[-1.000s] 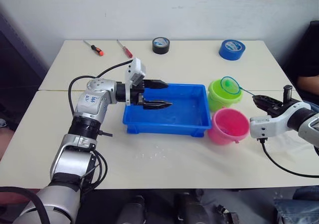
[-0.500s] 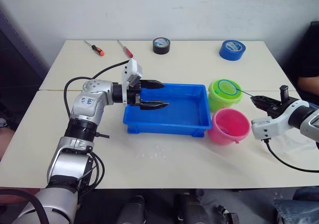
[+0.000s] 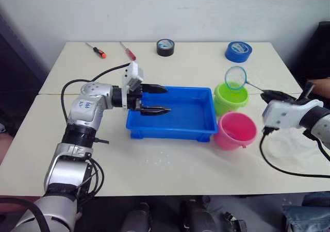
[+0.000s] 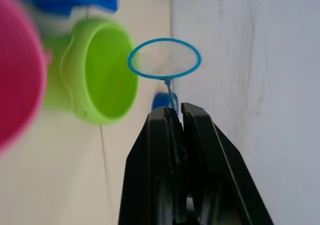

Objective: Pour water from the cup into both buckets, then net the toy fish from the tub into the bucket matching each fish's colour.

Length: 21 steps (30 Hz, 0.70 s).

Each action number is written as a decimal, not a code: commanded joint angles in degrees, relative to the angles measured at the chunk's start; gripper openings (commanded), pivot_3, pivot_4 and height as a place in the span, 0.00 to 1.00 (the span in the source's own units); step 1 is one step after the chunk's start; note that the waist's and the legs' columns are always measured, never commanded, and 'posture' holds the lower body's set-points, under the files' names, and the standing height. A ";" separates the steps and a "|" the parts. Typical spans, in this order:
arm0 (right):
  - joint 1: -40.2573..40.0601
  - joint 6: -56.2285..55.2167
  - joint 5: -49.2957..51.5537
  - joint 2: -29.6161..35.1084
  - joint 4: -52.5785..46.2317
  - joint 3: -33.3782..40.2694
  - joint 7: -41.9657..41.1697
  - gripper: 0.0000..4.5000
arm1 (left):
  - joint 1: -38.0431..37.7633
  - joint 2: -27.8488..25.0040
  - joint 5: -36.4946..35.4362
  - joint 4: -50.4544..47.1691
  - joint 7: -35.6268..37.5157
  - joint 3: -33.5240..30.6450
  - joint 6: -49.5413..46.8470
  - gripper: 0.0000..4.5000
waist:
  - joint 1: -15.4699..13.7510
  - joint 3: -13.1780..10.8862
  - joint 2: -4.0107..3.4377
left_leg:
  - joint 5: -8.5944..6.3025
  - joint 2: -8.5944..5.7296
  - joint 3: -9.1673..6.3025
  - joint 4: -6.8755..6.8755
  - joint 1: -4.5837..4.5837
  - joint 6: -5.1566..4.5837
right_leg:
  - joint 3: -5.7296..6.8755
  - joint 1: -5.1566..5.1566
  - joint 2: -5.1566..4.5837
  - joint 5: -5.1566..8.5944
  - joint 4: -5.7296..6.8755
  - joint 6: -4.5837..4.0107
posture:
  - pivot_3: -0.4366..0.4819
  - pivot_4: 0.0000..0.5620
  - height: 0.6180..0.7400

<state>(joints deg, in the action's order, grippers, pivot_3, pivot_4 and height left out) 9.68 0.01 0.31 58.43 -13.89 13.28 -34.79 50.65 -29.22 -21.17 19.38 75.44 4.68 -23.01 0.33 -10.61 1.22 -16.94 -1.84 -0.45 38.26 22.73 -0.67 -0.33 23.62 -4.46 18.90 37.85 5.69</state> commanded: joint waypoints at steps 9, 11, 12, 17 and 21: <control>-7.58 25.65 39.57 -2.36 -24.07 -0.83 -18.78 0.00 | -13.94 -24.64 -5.62 -25.90 17.06 4.83 -4.64 0.99 | -0.33 -0.02 -0.03 | -0.32 0.11 -0.45 -0.20 -0.65 -0.24 | 0.21 -1.02 -0.05 0.03 -0.88 -0.07 | 0.48 0.27 0.97; -8.18 24.03 36.22 -3.33 -23.50 -5.45 -19.97 0.00 | -15.77 -26.51 -5.46 -27.13 16.58 5.33 -3.87 0.99 | -0.39 -0.02 -0.03 | -0.37 0.09 -0.45 -0.16 -0.64 -0.33 | 0.21 -1.06 -0.11 0.02 -0.95 -0.06 | 0.48 0.27 0.97; -8.26 23.13 34.48 -3.77 -23.03 -7.44 -20.31 0.00 | -16.15 -26.94 -5.74 -27.37 16.08 5.41 -4.09 0.99 | -0.41 -0.02 -0.03 | -0.38 0.08 -0.44 -0.15 -0.63 -0.35 | 0.20 -1.06 -0.13 0.01 -0.96 -0.06 | 0.48 0.27 0.97; -7.29 15.78 20.86 -7.07 -14.85 -20.39 -21.22 0.00 | -17.75 -28.39 -6.69 -27.90 13.92 4.31 -4.67 0.99 | -0.27 -0.02 -0.03 | -0.39 0.07 -0.45 -0.17 -0.61 -0.35 | 0.23 -1.02 -0.10 0.02 -0.96 -0.07 | 0.48 0.27 0.97; -6.96 12.32 15.64 -8.20 -10.35 -23.74 -22.23 0.19 | -17.85 -28.34 -7.49 -27.41 12.46 2.62 -4.78 1.00 | -0.17 -0.04 -0.06 | -0.30 0.06 -0.39 -0.19 -0.57 -0.19 | 0.21 -0.91 -0.07 0.03 -0.88 -0.08 | 0.48 0.27 0.97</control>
<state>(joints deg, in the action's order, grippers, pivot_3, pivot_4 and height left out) 2.08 14.15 17.62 50.28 -24.27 -10.82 -56.45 32.73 -56.87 -27.17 -6.79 85.99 9.65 -28.05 0.16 -10.65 1.16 -17.24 -1.77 -0.84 38.07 22.15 -0.86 -0.12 22.71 -4.53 18.92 36.97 5.61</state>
